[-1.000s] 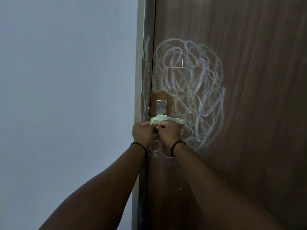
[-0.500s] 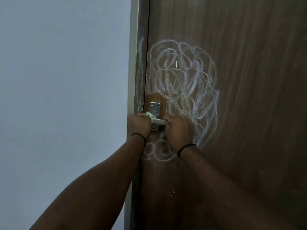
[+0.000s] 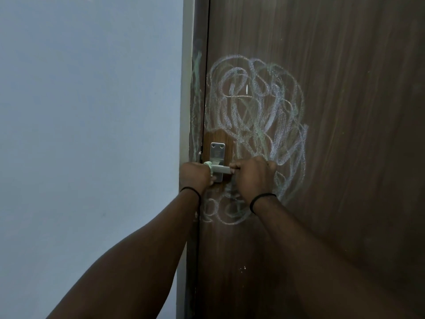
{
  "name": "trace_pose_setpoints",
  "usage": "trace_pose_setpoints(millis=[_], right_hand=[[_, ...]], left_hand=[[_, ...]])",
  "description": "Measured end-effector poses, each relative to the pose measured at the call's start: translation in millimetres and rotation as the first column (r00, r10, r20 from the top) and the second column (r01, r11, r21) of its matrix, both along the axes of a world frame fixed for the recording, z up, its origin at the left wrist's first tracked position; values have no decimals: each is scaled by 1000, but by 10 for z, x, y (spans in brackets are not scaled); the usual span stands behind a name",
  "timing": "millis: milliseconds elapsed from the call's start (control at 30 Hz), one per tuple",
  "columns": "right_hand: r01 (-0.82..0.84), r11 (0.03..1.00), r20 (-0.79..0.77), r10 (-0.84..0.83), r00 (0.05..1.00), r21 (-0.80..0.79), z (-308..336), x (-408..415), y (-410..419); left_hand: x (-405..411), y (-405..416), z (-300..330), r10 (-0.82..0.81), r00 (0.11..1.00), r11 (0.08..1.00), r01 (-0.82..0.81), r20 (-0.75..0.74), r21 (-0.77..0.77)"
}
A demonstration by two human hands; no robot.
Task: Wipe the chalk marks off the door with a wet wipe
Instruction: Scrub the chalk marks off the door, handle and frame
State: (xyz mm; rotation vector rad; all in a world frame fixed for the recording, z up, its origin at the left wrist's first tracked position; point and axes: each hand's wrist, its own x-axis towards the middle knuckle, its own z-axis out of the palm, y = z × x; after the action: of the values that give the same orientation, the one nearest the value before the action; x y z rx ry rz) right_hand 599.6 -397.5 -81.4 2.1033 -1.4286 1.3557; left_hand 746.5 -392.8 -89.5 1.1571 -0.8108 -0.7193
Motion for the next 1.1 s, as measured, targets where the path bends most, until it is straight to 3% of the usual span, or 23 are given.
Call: trace_pose_setpoints(millis=[33,100,300,367,467,600,667,833,1000,1100], right_hand=[[-3,1000,-1,3,1000,3,5,-1,7],[-16,1000,-11,16,1000,8,14,-14,15],[-73,997,-63,71,995,-34,-52,-91,193],[-183,975,-101,171,980,-124,-119,-141,311],[-350,935,-172,335,926,-63,-223,-193,389],[-379,925,59,378,924,12,-209,-190,401],[-362,932,92,359,929,17,-128,-152,375],[-263,963,60,267,962,-65,70,24,229],[-319,945,-59,324,944,79,41,253,47],[-359,931,-48,362,931,70,41,267,-36]], left_hand=[[-16,-18,-42,37,999,998,-37,-8,49],[-68,34,-108,-33,988,996,46,-153,83],[-414,261,-166,-203,957,979,205,-206,-13],[-454,317,-142,-227,955,974,227,-191,-23],[-423,428,-67,-281,944,958,286,-170,3],[-344,556,-7,-373,926,921,378,-66,92],[-284,581,2,-305,952,949,305,-6,74],[-64,489,-1,77,993,997,-76,85,-19],[24,431,24,206,953,977,-190,222,-93],[13,399,28,256,925,966,-234,279,-111]])
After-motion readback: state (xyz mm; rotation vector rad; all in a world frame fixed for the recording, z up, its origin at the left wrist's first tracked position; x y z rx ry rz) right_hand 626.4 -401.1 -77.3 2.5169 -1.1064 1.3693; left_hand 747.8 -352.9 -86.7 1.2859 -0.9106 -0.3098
